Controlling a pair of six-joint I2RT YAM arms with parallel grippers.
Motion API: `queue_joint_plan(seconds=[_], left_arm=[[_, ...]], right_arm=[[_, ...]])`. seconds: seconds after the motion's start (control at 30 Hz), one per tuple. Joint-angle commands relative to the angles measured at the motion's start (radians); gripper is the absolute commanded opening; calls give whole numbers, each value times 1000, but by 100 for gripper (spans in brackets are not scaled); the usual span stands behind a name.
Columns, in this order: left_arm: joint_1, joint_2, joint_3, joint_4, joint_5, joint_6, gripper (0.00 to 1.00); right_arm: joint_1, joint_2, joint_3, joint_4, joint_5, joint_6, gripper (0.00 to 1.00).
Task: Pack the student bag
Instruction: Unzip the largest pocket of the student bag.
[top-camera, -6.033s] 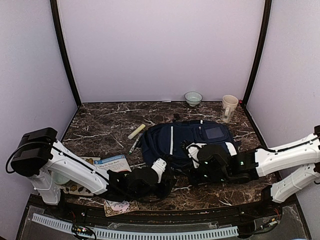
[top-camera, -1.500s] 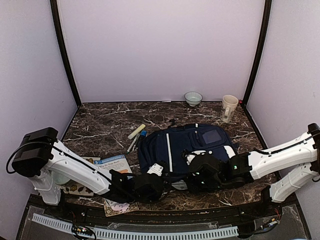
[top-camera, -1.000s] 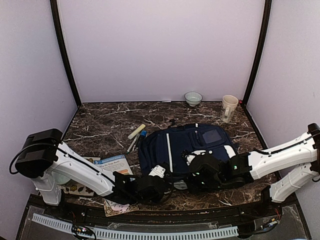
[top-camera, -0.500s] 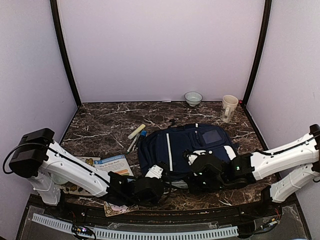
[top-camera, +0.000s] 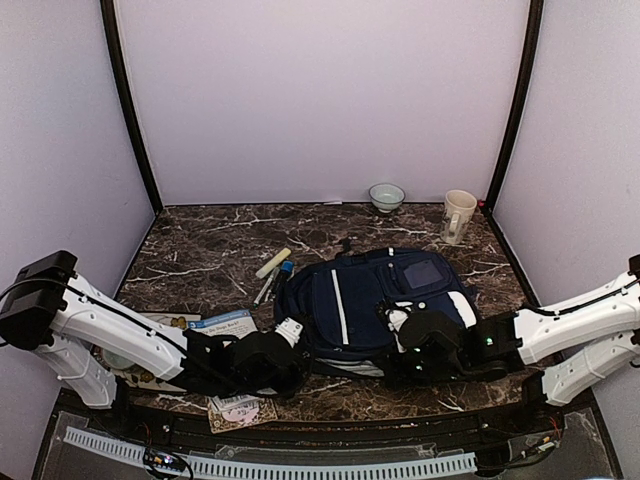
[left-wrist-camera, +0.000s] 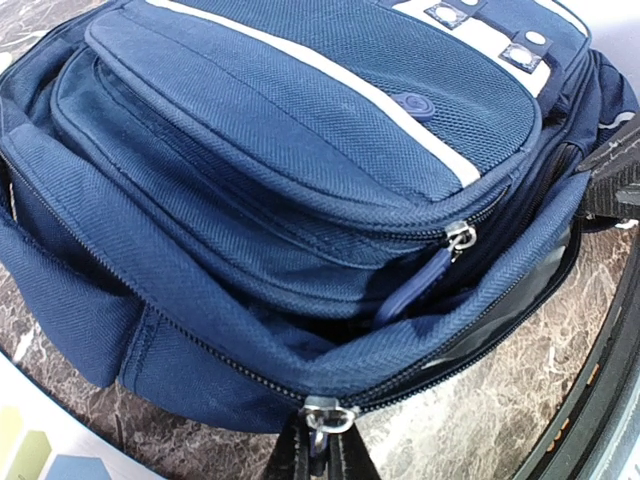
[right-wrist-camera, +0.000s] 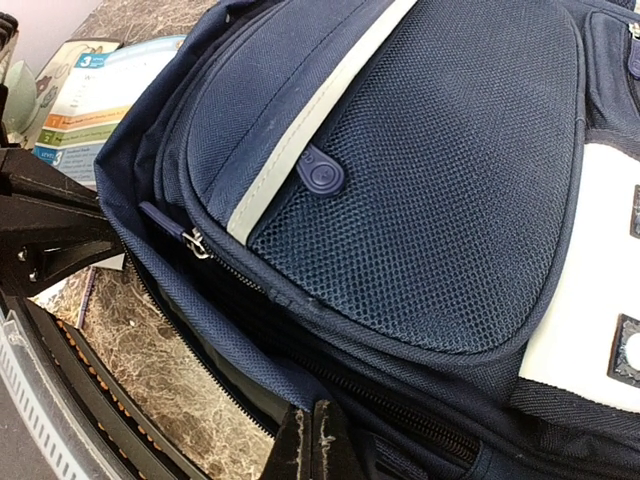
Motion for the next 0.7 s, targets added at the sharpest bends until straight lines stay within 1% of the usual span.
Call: queue_joint_plan(seconds=[0.0,0.07,0.17,0.23,0.33,0.37,0.47,0.57,0.67], left_arm=[[14,-36,-29,-21,39,53,0],[14,-28,-31,8,90,89,0],[14,-17,-50,61,129,130,0],[14,-15,-58,88,159,152,0],[12,-18,-62,138,248,188,0],[8,-15,-60,154,265,198,0],[-4,0,-40,174,274,215,0],[-9,25,-23,210,294,222,0],[-17,47,-6,258,353,235,0]], right_arm=[[-4,-21,-16,-13,29,2,0],[4,-24,-20,17,-14,-30,0],[42,-26,-19,69,-58,-89,0],[68,-21,-3,71,-49,-118,1],[85,-10,39,25,17,-129,4],[86,-11,46,11,36,-132,6],[88,-38,51,-2,71,-141,20],[88,-99,49,-28,95,-145,32],[88,-173,39,-72,114,-138,44]])
